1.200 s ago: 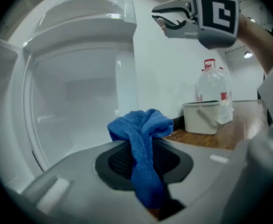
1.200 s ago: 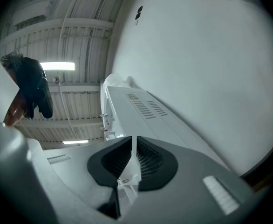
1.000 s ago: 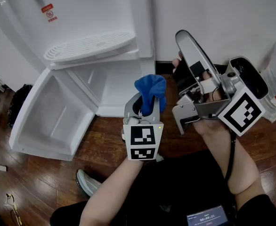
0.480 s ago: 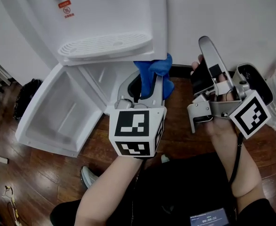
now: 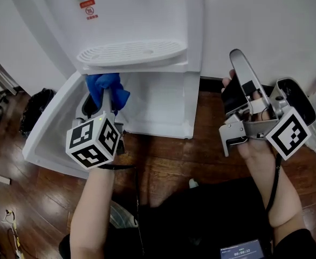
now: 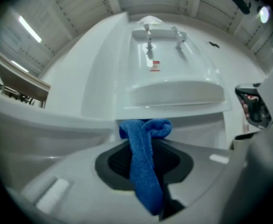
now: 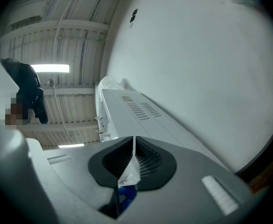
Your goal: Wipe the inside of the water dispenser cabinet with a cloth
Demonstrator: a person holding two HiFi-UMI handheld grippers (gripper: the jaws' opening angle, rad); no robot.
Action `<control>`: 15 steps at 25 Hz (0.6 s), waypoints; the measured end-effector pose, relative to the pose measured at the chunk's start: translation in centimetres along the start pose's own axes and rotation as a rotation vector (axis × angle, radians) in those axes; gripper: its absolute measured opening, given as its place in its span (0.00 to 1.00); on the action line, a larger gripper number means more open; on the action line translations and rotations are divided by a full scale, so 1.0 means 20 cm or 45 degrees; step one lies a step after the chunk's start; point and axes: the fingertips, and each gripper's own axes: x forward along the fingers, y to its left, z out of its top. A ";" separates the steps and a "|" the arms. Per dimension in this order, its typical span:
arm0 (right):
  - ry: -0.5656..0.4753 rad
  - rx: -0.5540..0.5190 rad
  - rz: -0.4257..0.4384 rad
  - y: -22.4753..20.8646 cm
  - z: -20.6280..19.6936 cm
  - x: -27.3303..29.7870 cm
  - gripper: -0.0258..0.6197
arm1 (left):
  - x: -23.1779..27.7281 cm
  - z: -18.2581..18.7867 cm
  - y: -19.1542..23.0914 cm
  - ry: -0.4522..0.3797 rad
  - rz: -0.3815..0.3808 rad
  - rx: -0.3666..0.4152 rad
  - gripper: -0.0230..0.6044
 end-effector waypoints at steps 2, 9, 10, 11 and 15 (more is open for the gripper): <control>0.009 -0.002 -0.009 -0.01 -0.01 0.00 0.07 | 0.00 -0.01 0.12 -0.005 0.056 -0.006 0.20; 0.033 -0.027 -0.020 0.00 -0.03 0.01 0.07 | 0.07 -0.13 0.10 -0.013 0.027 0.000 0.20; 0.038 -0.030 -0.018 0.00 -0.03 0.01 0.07 | 0.07 -0.18 0.09 -0.002 0.028 -0.004 0.20; 0.044 -0.034 -0.016 0.00 -0.04 0.01 0.07 | 0.07 -0.24 0.09 0.015 0.028 -0.002 0.20; 0.073 -0.030 -0.012 -0.02 -0.06 0.01 0.07 | 0.07 -0.54 0.07 0.155 0.016 0.007 0.20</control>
